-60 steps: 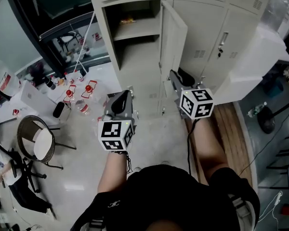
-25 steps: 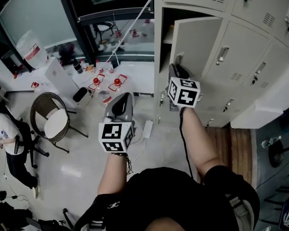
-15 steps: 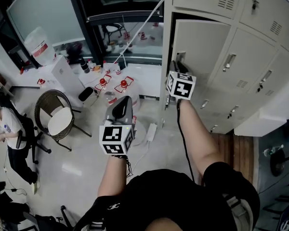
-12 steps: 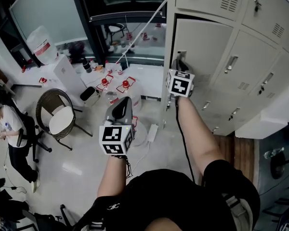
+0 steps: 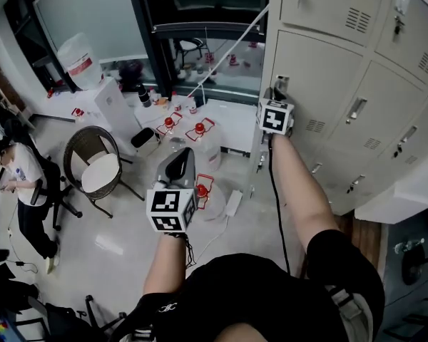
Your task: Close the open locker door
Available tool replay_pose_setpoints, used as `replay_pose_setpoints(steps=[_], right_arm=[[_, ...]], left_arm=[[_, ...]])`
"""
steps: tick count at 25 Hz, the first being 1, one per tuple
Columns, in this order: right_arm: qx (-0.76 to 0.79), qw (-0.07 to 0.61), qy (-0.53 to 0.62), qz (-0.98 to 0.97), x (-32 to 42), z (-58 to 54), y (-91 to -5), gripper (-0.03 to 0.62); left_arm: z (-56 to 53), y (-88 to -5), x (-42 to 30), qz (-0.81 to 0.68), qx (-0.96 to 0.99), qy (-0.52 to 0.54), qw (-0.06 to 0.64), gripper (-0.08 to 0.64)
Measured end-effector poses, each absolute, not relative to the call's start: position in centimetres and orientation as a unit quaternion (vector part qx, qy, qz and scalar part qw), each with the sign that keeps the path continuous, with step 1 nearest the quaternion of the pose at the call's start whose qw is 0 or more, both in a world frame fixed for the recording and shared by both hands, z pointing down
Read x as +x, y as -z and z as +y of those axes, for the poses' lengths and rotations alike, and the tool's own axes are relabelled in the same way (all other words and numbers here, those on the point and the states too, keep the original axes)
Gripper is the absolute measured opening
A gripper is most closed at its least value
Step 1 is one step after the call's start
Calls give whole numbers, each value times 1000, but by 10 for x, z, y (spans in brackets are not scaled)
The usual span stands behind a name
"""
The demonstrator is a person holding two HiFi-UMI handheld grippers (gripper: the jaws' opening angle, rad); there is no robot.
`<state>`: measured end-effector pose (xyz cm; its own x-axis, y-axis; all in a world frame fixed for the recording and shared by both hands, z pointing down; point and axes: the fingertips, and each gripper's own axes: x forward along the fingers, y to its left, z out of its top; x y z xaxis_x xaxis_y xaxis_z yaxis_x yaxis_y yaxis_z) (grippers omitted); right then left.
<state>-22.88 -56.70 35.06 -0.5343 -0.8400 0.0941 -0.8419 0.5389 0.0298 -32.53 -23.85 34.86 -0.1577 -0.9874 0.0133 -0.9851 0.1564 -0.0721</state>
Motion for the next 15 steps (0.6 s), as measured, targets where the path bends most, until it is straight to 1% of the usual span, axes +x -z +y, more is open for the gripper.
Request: replay_pose_setpoints(steps=[9,10,12,15], right_arm=[[489,56,5,-871,-238,-580,-353,57],[487,57,8,-871,-239,-579,-354,53],[481,59,8,-875,-238,-575,-356,16],[472,47,17,-880,-231,-560,-352,11]], left_arm=[[-233,-353,-334,772,-634,34,8,0],[-233,-354,-334,773,-634,35,7,0],[-233,-355,-332,773,-634,35,5,0],[-234,-356,-331,771,-636,34,3,0]])
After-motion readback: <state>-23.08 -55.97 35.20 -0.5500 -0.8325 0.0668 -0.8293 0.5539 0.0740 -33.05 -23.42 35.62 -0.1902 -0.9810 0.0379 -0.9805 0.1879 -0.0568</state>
